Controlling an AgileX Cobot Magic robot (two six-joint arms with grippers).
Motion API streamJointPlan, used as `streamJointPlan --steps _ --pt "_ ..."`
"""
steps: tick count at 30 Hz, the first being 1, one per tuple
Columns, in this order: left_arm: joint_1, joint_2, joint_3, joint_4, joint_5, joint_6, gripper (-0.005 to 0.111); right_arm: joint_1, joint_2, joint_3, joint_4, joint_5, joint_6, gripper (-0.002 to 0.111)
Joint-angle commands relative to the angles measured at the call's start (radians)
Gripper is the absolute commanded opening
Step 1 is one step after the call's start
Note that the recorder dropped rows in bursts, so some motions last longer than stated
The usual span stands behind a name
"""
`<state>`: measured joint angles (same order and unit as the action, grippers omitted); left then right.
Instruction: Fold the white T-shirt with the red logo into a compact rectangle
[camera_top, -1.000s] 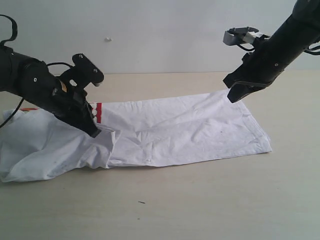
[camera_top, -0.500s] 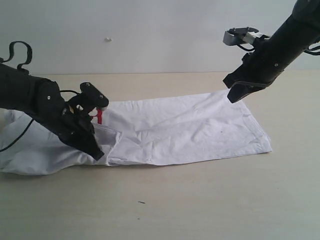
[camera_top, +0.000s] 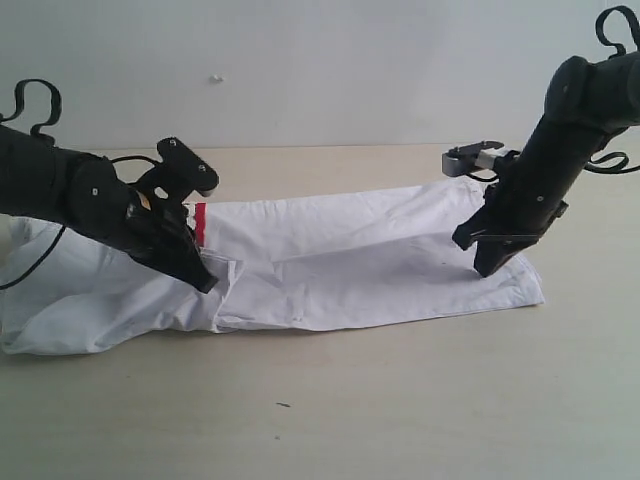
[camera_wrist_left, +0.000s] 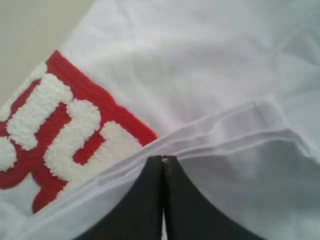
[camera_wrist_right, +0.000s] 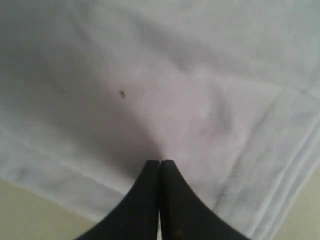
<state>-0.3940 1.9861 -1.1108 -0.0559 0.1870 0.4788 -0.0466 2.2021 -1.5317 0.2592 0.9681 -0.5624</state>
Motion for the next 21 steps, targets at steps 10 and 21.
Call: streamJointPlan --steps 10,21 --pt "-0.006 -0.144 0.03 -0.008 0.098 -0.007 0.0 0.0 0.055 0.0 -0.195 0.145 0.145 0.0" --pt "-0.006 -0.145 0.107 -0.06 0.171 0.016 0.0 0.0 -0.052 0.14 -0.187 0.113 0.148 0.0"
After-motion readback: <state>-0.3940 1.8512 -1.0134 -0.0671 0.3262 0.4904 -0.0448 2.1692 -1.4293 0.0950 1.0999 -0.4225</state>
